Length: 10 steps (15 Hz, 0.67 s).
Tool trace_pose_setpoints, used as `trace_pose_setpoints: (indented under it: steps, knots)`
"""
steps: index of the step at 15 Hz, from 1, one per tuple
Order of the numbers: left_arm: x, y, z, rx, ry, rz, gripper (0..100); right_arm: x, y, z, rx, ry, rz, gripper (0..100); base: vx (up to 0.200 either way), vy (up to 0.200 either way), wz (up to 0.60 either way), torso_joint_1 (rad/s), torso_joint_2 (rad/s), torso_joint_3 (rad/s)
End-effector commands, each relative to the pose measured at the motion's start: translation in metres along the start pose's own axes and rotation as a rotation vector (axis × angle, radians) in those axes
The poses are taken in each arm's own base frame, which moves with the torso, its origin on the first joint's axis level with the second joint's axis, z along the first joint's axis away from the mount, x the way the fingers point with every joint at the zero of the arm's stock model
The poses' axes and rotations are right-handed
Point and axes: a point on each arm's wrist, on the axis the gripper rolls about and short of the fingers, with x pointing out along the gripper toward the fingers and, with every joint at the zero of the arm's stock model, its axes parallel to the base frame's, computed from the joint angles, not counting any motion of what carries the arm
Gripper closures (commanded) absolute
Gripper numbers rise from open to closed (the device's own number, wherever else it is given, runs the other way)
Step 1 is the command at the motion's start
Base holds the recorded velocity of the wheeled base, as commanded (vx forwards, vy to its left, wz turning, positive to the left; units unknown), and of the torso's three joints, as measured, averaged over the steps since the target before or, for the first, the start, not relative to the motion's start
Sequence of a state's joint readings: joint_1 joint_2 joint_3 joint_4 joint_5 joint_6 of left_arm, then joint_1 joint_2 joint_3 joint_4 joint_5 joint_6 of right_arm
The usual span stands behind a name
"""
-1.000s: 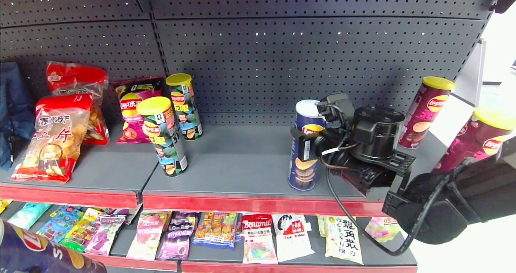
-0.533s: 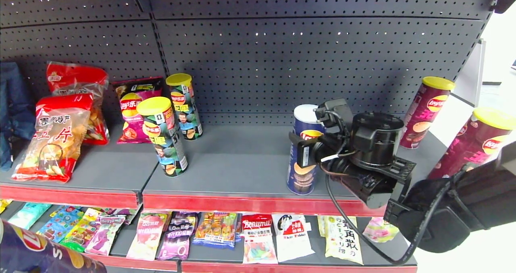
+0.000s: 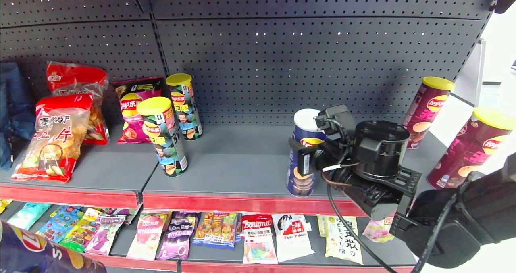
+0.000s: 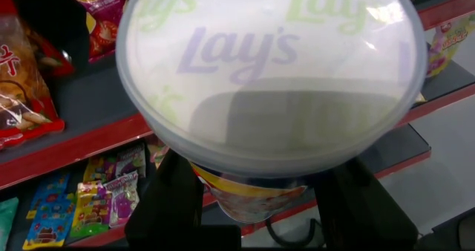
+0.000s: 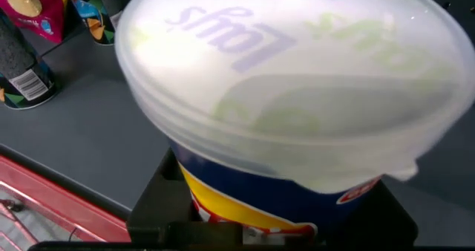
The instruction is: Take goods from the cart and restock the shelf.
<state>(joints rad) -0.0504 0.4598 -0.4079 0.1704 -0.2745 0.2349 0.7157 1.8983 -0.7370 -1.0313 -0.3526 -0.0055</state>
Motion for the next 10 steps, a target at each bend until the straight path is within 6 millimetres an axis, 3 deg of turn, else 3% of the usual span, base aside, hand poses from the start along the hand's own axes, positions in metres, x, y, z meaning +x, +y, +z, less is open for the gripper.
trace_pose_setpoints:
  steps: [1, 10]
  knots:
    - [-0.0006, -0.0001, 0.0004, 0.001, -0.004, 0.001, 100, -0.0013, 0.0008, 0.0007, 0.000, -0.003, 0.003, 100, 0.000, 0.000, 0.00, 0.000, 0.00, 0.000]
    - [-0.0007, -0.0002, 0.0000, 0.001, -0.004, 0.001, 100, 0.0001, 0.0013, -0.0004, -0.021, 0.000, 0.003, 100, 0.000, 0.000, 0.00, 0.000, 0.00, 0.000]
